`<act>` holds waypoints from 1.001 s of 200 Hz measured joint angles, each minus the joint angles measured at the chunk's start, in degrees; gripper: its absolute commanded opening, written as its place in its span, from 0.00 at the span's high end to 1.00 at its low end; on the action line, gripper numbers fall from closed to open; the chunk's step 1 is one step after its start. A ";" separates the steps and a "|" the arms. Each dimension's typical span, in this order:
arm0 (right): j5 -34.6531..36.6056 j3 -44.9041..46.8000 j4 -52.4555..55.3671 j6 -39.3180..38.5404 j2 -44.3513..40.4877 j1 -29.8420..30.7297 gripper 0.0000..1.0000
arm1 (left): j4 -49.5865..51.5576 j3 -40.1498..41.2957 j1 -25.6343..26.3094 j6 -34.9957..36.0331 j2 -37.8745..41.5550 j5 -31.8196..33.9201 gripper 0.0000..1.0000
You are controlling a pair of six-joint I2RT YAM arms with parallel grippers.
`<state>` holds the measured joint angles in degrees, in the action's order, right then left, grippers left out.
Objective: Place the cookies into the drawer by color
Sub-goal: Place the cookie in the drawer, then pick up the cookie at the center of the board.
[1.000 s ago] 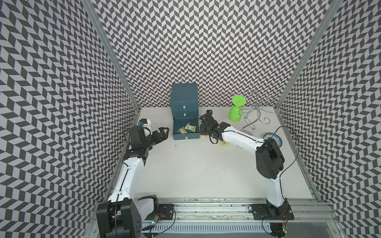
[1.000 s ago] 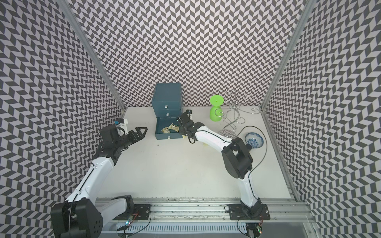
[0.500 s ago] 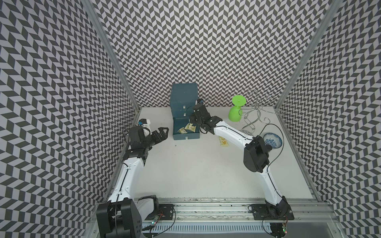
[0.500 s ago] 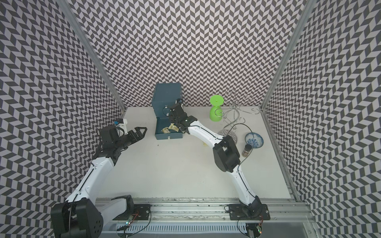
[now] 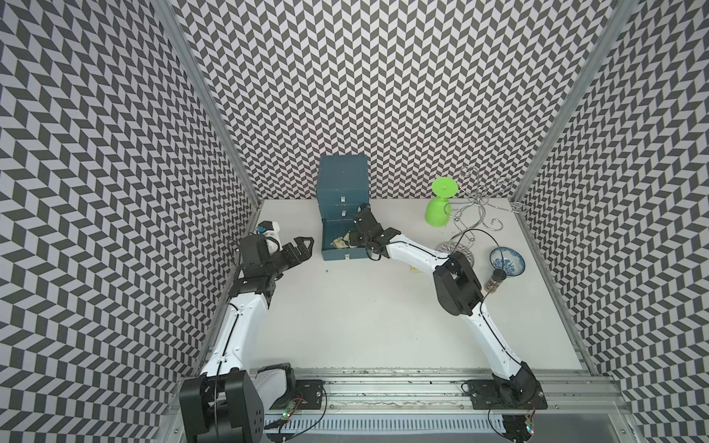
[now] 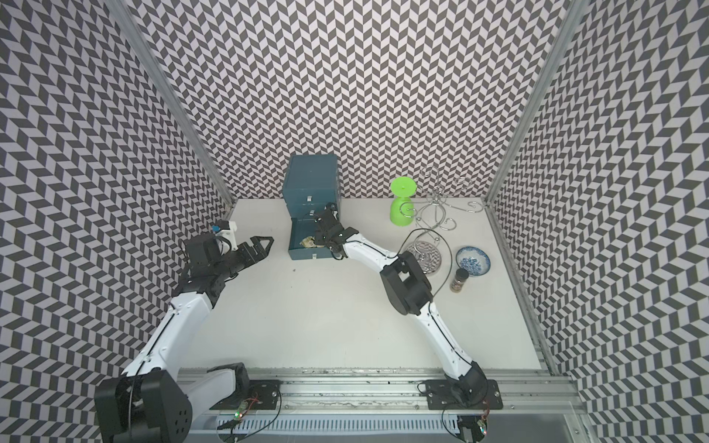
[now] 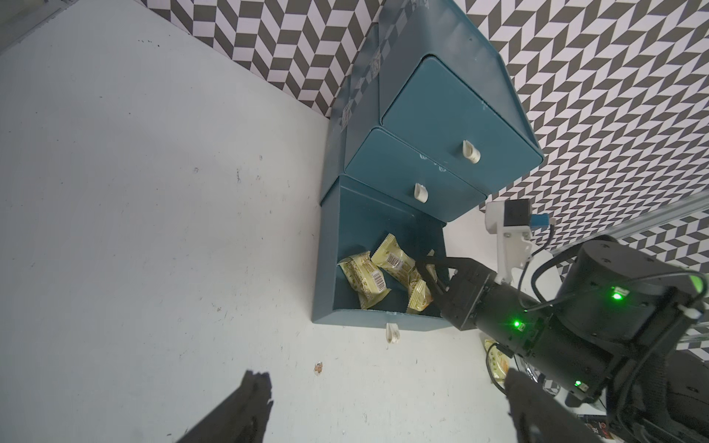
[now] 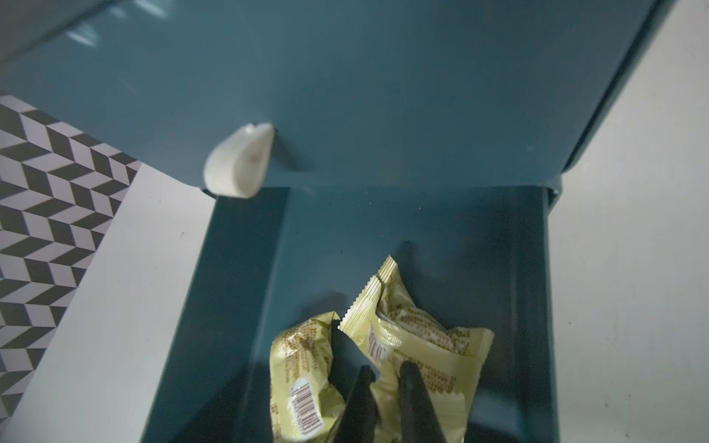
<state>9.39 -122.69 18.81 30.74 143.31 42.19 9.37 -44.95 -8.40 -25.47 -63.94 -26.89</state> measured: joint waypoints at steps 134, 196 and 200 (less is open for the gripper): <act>0.57 11.47 1.55 -3.82 -16.20 0.00 0.70 | -0.33 0.17 0.00 -0.13 -0.02 -0.07 0.01; 9.38 31.91 1.05 -9.99 -40.44 0.00 0.69 | -0.37 0.20 0.00 -0.15 0.00 -0.85 0.01; 10.16 33.07 1.29 -10.34 -41.22 0.00 0.69 | -0.37 0.22 0.00 -0.15 0.00 -0.92 0.01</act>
<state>19.55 -89.62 20.10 20.40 102.08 42.19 8.99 -44.73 -8.40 -25.63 -63.94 -27.81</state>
